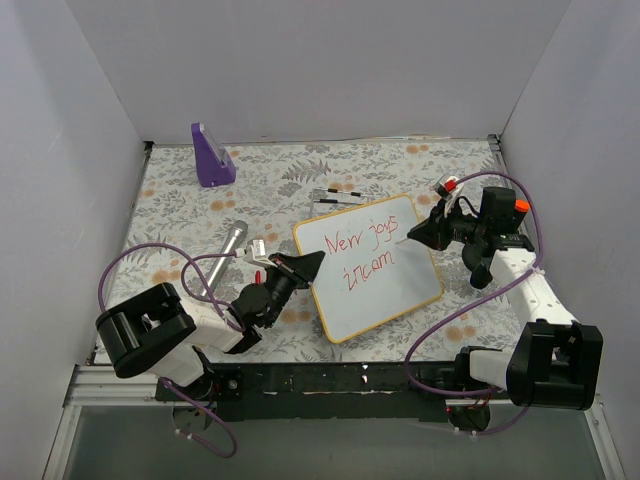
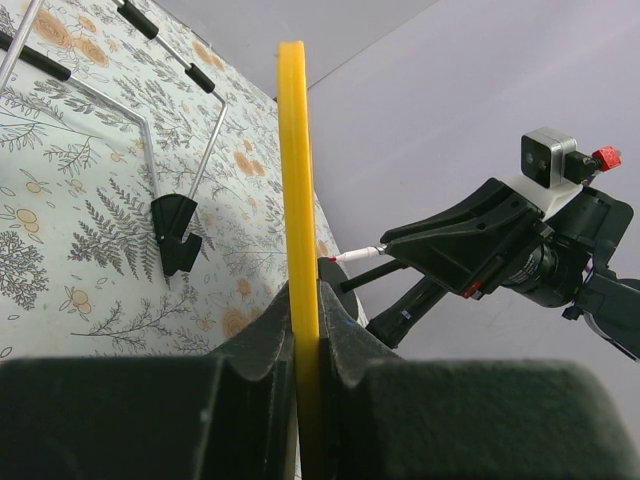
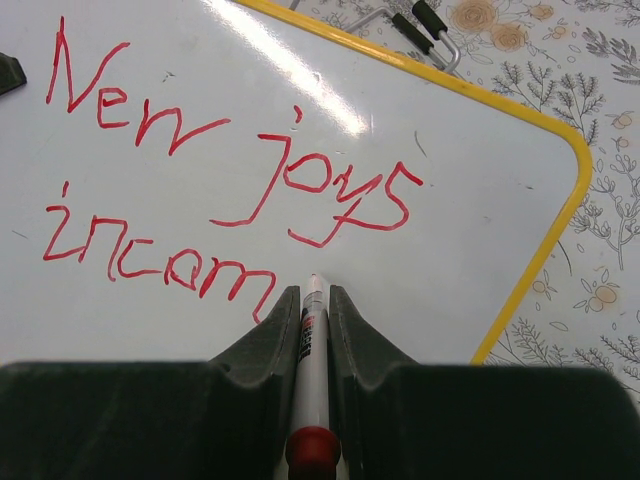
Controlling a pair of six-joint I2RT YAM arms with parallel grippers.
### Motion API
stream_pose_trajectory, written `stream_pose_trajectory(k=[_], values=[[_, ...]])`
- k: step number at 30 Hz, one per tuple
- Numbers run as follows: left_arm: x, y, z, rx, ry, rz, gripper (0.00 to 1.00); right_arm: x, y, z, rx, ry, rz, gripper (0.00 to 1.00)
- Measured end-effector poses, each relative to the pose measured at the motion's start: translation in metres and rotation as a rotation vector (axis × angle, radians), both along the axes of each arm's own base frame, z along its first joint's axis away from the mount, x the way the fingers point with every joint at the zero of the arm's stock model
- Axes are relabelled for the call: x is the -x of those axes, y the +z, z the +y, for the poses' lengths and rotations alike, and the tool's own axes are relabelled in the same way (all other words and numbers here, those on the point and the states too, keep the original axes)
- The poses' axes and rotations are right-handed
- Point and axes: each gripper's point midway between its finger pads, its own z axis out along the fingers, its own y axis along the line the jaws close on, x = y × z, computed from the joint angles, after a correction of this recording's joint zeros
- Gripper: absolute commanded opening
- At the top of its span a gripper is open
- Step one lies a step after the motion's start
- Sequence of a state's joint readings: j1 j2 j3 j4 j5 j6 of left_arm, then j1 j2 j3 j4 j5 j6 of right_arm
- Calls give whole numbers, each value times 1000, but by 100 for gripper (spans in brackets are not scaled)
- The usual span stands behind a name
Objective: Write a sentence on the whiteboard
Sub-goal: Write on the whiteboard with the whiteboard marker without the cap.
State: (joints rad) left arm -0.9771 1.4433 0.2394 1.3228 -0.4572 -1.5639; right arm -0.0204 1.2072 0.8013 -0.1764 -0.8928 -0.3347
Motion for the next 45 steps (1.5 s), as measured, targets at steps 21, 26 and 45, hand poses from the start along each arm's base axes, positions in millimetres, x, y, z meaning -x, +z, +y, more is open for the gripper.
stream_pose_trajectory(k=[21, 26, 45], values=[[0, 0, 0, 2, 0, 2, 0, -10, -10, 3, 10, -35, 16, 1], [-1, -1, 1, 5, 6, 9, 0, -9, -11, 7, 11, -22, 19, 1], [-1, -2, 1, 7, 7, 13, 0, 8, -7, 8, 40, 14, 16, 1]])
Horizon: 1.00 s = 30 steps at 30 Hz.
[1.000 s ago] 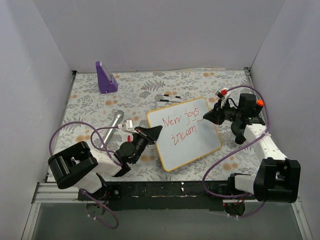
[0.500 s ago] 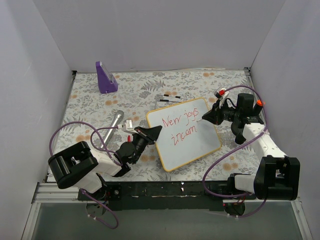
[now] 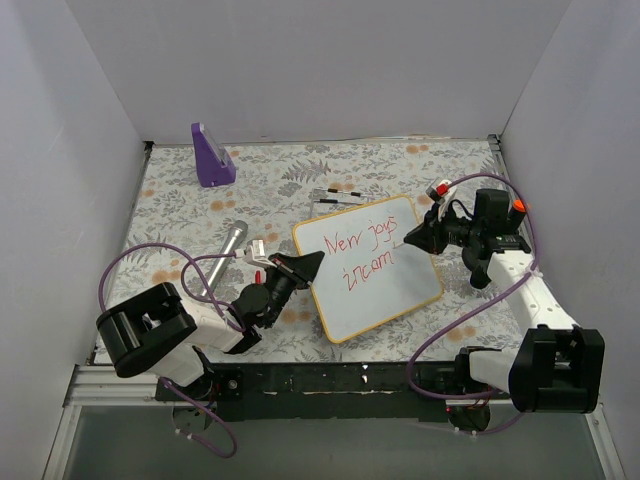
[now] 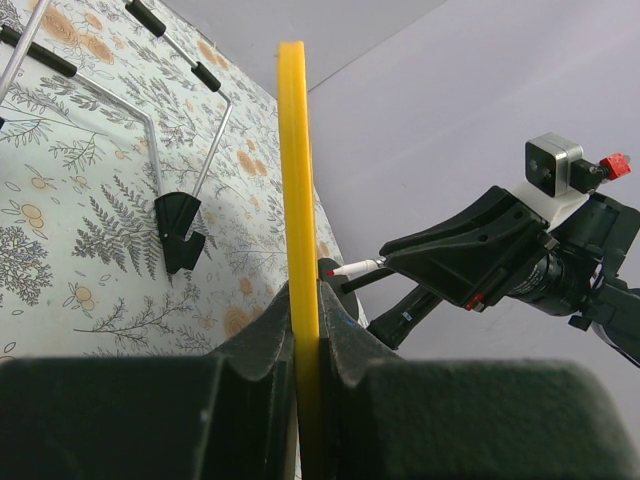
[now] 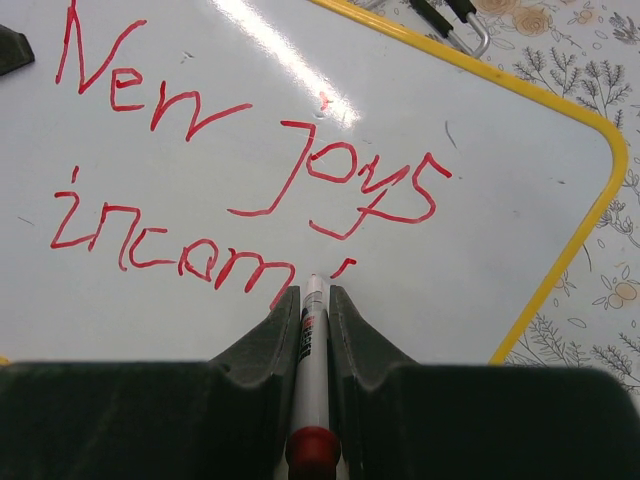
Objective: Write a sentence on the whiteboard
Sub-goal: Write on the whiteboard with the whiteboard marker without the cap.
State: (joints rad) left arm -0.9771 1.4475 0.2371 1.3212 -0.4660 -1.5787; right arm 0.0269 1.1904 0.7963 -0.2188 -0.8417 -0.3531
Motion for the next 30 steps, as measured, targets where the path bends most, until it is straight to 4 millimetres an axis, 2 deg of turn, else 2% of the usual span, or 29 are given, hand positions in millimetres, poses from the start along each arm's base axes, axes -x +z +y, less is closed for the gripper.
stream_pose_trajectory(k=[7, 13, 30], values=[[0, 0, 0, 0, -2, 0, 0, 3, -2, 1, 2, 11, 7, 1], [0, 0, 0, -1, 0, 1, 0, 2, -11, 2, 1, 18, 42, 1], [-1, -2, 0, 0, 4, 6, 0, -2, -14, -1, 21, -17, 47, 1]])
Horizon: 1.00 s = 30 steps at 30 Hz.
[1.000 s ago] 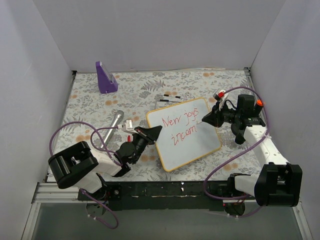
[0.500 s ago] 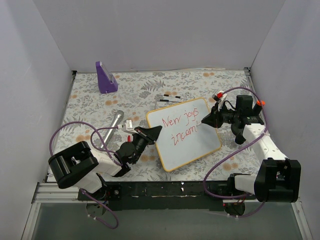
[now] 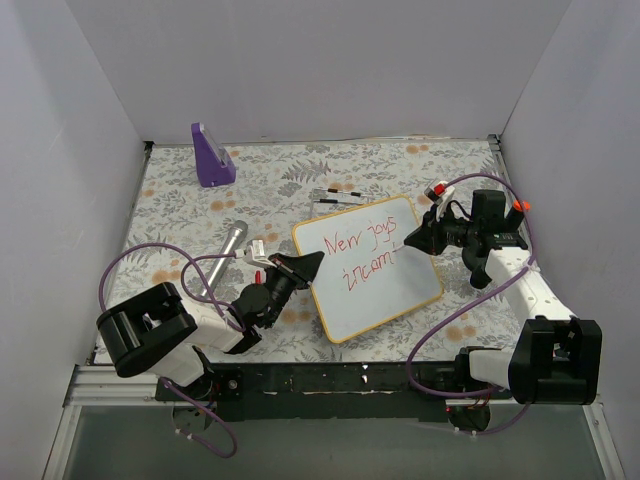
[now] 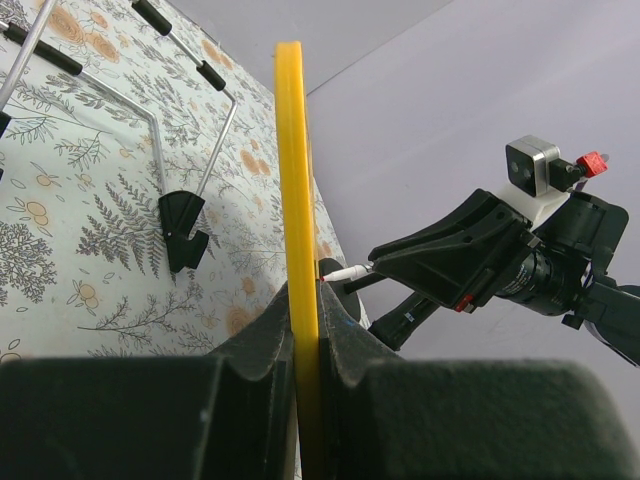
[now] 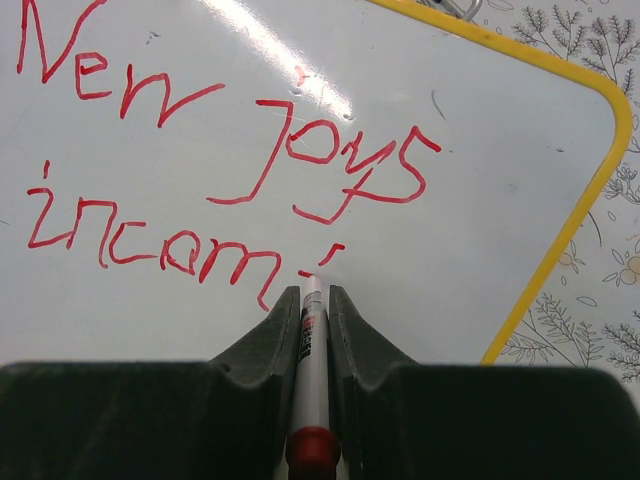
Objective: Write a sentence on the whiteboard
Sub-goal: Write on the whiteboard with the whiteboard marker without the cap.
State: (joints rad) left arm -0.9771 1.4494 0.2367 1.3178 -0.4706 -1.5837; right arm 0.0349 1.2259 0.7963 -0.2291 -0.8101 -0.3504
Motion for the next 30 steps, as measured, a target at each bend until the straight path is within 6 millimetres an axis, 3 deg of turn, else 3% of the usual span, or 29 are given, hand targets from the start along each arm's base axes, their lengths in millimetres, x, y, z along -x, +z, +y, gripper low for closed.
stream_pose_trajectory(k=[15, 30], values=[[0, 0, 0, 0, -1, -1, 0, 0, 1, -1, 13, 4, -7, 1], [0, -1, 0, 0, 0, 2, 0, 18, -7, 0, 37, 81, 18, 1]])
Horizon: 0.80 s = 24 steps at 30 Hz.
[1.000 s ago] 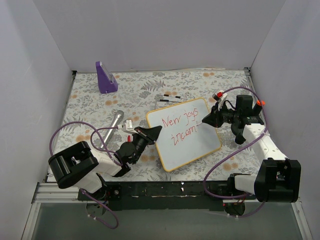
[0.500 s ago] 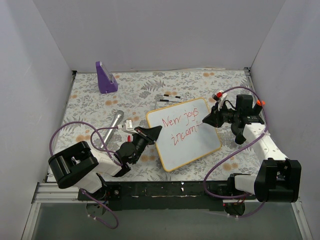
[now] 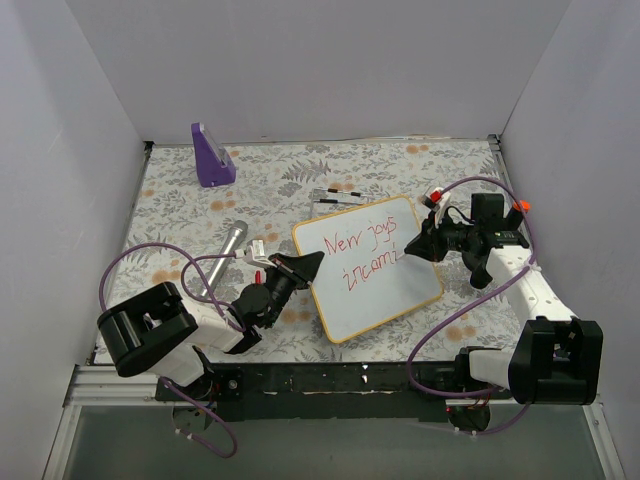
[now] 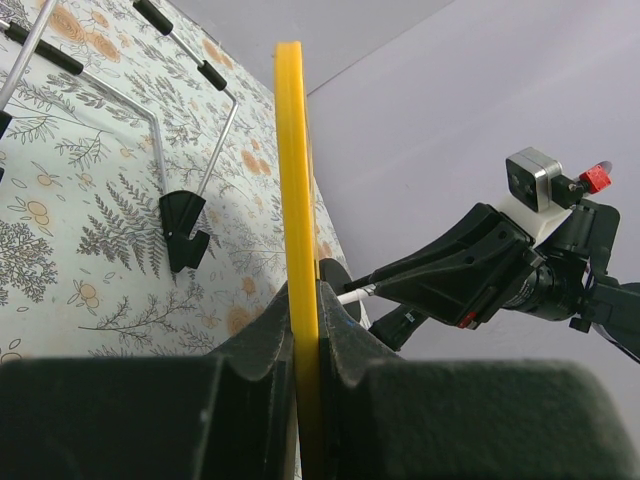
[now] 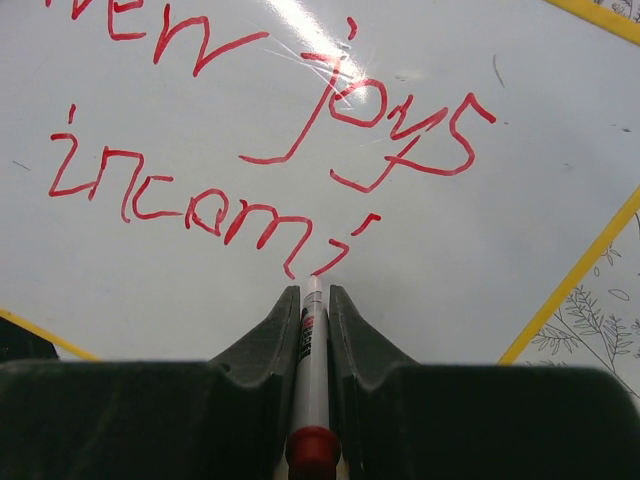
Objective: Write a sentence on the whiteboard
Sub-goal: Write on the whiteboard with the whiteboard marker without the cap.
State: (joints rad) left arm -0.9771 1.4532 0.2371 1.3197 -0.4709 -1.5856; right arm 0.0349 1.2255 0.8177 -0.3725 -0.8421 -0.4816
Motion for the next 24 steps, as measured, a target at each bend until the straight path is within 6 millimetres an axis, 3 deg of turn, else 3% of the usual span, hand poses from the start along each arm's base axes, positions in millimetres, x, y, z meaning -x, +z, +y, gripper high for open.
stream_pose_trajectory(k=[14, 24], values=[[0, -1, 0, 1, 1, 4, 0, 2, -2, -2, 11, -6, 13, 1], [0, 0, -1, 1, -3, 0, 0, -17, 7, -6, 19, -62, -10, 1]])
